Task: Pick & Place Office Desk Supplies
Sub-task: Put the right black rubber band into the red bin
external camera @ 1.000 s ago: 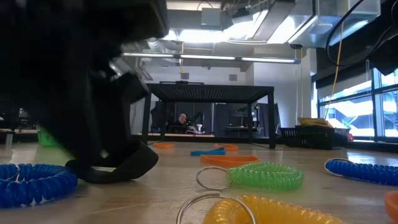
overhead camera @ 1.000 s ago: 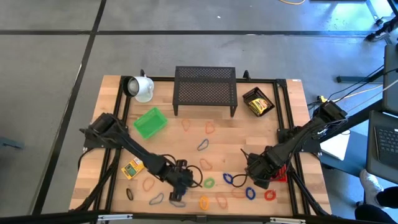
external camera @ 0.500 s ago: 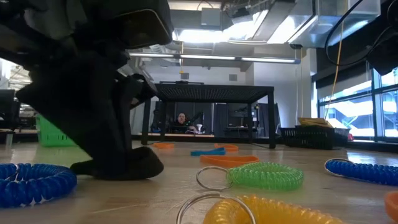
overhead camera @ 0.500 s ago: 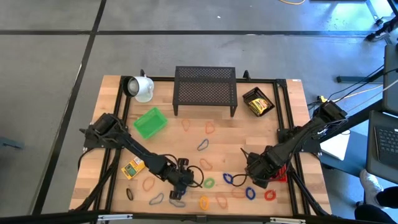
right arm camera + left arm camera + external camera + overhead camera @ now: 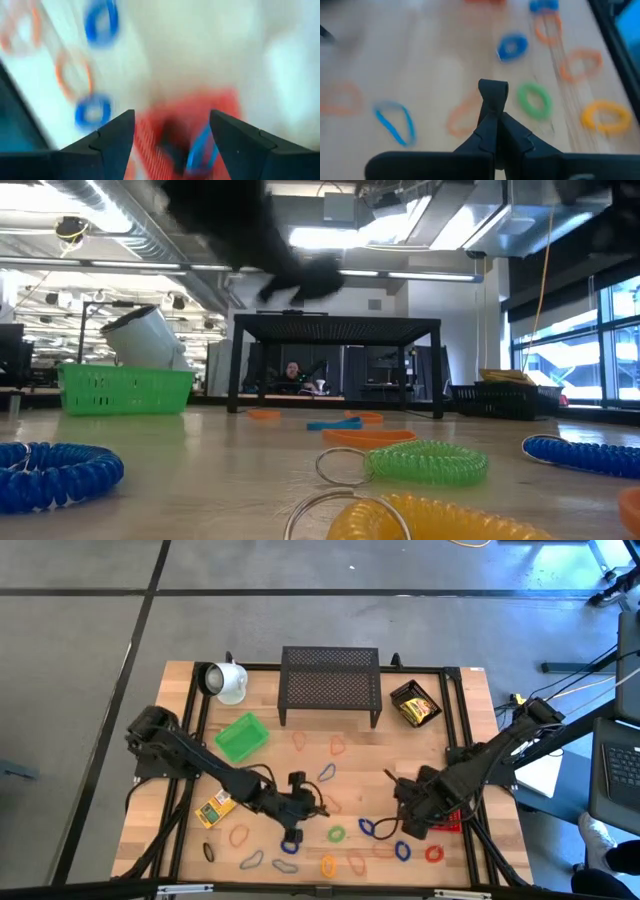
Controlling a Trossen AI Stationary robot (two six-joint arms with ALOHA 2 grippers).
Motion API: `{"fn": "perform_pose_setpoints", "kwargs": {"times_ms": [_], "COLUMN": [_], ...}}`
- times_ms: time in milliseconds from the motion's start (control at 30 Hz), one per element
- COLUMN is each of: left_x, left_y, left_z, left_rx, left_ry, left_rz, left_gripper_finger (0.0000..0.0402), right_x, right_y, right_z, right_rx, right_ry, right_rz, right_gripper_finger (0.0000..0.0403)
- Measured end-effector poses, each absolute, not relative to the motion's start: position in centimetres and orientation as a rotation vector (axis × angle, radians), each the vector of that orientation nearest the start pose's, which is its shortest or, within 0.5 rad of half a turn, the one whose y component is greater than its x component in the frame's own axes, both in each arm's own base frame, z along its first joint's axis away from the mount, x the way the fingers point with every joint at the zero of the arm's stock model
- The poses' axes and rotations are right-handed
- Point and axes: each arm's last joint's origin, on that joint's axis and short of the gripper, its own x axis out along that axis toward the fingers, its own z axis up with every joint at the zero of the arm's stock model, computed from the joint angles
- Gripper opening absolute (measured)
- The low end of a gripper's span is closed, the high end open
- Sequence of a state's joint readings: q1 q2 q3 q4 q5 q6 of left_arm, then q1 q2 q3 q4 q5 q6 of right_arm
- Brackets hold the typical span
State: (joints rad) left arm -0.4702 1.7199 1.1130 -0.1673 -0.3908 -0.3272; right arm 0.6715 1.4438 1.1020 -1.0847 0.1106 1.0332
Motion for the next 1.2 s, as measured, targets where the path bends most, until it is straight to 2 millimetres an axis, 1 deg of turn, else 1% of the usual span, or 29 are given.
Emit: {"fn": "perform_pose_setpoints", "kwargs": {"times_ms": [133,233,333,467,667,800,967,1067,1200], "left_x": [33.0,33.2,33.6,33.8,33.8,34.0,34.1,34.2,34.2], "left_y": [-14.9,-14.8,-15.0,-15.2,-15.3,-14.9,-14.7,-14.7,-14.7], "left_z": [23.4,24.9,26.0,26.7,26.8,26.8,27.0,27.3,27.4], "left_rx": [0.049,0.081,0.118,0.169,0.176,0.176,0.202,0.23,0.252], "left_ry": [0.549,0.443,0.343,0.269,0.262,0.262,0.247,0.217,0.21], "left_rz": [0.076,0.067,0.035,0.006,-0.013,-0.004,0.003,-0.001,-0.005], "left_gripper_finger": [0.0005,0.0005,0.0004,0.0005,0.0005,0.0005,0.0005,0.0005,0.0004], "right_x": [21.7,23.1,24.4,25.7,26.6,26.9,27.1,27.2,27.3], "right_y": [15.7,16.1,16.6,16.9,16.9,17.0,16.7,16.7,16.6], "right_z": [25.9,26.7,27.7,28.9,29.8,30.1,30.1,30.1,30.0], "right_rx": [0.125,-0.008,-0.121,-0.242,-0.341,-0.342,-0.332,-0.314,-0.306], "right_ry": [1.043,0.838,0.69,0.561,0.47,0.446,0.445,0.451,0.453], "right_rz": [-0.243,-0.203,-0.145,-0.061,0.002,0.067,0.085,0.115,0.125], "right_gripper_finger": [0.026,0.026,0.026,0.026,0.026,0.026,0.0256,0.0239,0.0197]}}
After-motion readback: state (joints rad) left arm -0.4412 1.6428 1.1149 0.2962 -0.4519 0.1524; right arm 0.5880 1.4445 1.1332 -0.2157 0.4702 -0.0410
